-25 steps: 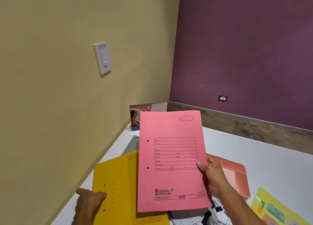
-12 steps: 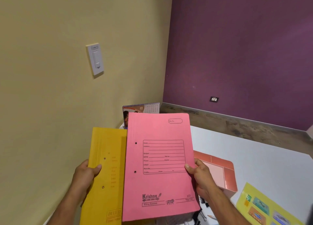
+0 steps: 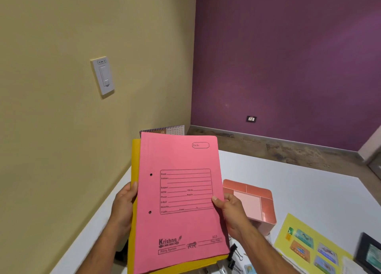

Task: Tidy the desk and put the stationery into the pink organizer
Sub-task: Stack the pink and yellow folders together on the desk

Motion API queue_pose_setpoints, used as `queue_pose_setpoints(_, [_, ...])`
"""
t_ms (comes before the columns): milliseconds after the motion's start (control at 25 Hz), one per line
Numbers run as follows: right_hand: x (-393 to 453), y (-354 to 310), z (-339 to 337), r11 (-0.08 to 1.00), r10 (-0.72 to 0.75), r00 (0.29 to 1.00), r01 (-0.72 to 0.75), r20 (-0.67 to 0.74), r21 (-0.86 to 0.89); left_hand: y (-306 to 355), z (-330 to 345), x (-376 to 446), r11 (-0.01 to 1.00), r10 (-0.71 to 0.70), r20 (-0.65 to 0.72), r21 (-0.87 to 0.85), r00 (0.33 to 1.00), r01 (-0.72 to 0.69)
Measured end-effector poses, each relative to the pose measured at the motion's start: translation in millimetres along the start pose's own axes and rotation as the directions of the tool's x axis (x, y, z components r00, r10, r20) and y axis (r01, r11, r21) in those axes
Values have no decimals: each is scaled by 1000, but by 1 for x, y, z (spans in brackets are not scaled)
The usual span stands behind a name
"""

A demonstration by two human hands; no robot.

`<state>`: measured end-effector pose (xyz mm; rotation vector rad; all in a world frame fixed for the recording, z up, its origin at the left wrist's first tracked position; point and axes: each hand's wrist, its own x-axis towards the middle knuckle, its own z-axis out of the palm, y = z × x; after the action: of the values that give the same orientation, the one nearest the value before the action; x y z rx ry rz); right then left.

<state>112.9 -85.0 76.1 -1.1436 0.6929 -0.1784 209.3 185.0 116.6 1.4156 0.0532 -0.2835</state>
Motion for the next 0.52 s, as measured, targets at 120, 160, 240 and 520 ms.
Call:
queue_pose_setpoints(120, [-5,-4,-14,998,-55,998,55,-21,11,0,23,-9,993,86,29,75,996,-88])
queue_pose_setpoints(160, [-8,-6,-19,997,-71,997,71,3,-1,-2,30,-11,988,123,40,90,992,-126])
queue_pose_setpoints(240, [-14,-12,-31,996,-83,996,84,39,-40,-6,42,-12,969,191,56,147,980,-198])
queue_pose_setpoints(520, [-25,-27,-78,948,-158,976,193,151,-253,-22,74,-22,957,223,147,155,964,-245])
